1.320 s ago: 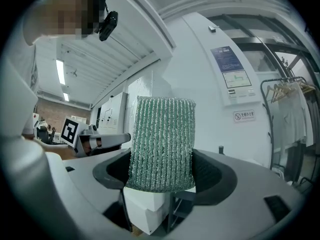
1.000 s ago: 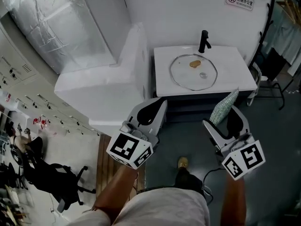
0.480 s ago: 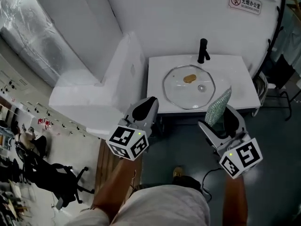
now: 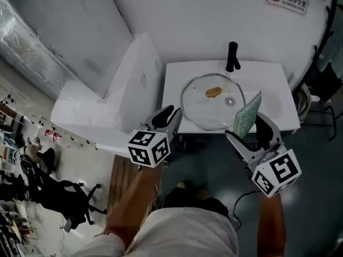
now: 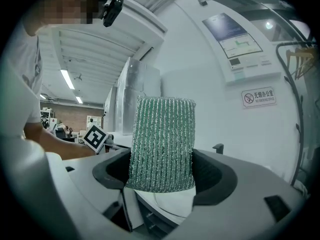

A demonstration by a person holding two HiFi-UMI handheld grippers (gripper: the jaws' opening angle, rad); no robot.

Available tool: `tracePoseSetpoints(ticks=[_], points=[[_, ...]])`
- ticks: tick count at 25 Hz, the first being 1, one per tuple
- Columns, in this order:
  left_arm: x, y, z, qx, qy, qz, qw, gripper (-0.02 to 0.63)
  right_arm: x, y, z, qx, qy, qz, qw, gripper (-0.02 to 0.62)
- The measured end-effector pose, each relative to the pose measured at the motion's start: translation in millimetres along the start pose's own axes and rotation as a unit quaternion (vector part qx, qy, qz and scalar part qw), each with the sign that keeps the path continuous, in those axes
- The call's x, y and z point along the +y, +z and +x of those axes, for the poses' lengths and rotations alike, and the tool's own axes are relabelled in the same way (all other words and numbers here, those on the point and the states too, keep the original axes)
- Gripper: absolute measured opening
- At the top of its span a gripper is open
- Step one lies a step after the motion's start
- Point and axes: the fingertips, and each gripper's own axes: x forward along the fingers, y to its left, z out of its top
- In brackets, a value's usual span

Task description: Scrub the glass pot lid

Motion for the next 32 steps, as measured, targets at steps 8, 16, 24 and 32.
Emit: tracePoseSetpoints(ticks=[8, 16, 24, 32], points=[[21, -26, 44, 0.064, 0.016, -0.035, 0.9972, 0.151, -18, -12, 27, 0.045, 0.014, -0.011, 0.999, 0.348], [57, -50, 88, 0.123, 0.034, -0.049, 0.9906, 0.172, -42, -19, 75, 0.087, 0.025, -0.037, 0.995, 0.348], [84, -77, 120, 0.184, 0.026, -0.063, 0.9805, 0.188, -70, -28, 143, 0.176, 0.051, -0.102, 0.978, 0.348], [106, -92, 142, 0.222, 0.009, -0.077, 0.972, 0.201, -92, -65, 212, 0.324, 0.113, -0.184, 0.921, 0.348]])
